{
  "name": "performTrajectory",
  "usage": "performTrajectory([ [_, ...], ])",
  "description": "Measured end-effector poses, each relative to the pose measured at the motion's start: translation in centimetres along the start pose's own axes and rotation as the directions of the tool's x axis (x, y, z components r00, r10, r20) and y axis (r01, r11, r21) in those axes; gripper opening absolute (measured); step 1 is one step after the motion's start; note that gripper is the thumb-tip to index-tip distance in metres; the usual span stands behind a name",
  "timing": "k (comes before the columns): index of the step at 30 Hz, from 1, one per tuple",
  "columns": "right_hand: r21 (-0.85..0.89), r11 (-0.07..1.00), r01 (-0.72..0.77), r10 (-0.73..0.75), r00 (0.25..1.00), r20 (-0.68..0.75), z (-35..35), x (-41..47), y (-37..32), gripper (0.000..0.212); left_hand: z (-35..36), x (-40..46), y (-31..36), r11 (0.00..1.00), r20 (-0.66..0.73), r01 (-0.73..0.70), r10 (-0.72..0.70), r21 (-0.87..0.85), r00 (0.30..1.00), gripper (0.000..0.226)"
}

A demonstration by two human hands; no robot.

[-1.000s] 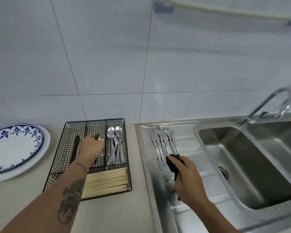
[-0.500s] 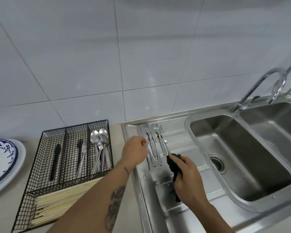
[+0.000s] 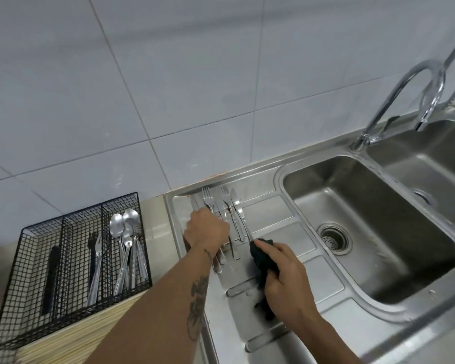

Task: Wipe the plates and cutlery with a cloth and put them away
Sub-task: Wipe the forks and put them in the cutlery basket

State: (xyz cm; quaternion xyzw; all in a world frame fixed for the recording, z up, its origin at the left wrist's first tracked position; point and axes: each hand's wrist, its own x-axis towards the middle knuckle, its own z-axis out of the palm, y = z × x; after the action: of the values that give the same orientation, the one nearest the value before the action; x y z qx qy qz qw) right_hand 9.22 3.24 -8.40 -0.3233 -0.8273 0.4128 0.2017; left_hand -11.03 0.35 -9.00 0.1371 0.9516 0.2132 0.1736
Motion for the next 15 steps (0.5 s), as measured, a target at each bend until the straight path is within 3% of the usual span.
performTrajectory([
  [3, 0.007, 1.0, -0.017, 0.017, 1.0, 0.006, 0.1, -0.1, -0.1, 0.067, -0.7, 0.4, 0.0, 0.991, 0.054, 0.079, -0.073, -0.111, 0.996, 0.005],
  [8, 0.006, 0.999, -0.037, 0.037, 0.999, 0.018, -0.1, -0.7, -0.3, 0.067, -1.9, 0.2, -0.3, 0.978, 0.087, 0.103, -0.089, -0.182, 0.992, 0.003],
  [15, 0.012, 1.0, -0.019, 0.019, 1.0, -0.012, -1.3, -1.6, -1.8, 0.065, -3.7, -2.0, -2.1, 0.98, 0.098, 0.038, -0.019, -0.194, 0.995, 0.018],
])
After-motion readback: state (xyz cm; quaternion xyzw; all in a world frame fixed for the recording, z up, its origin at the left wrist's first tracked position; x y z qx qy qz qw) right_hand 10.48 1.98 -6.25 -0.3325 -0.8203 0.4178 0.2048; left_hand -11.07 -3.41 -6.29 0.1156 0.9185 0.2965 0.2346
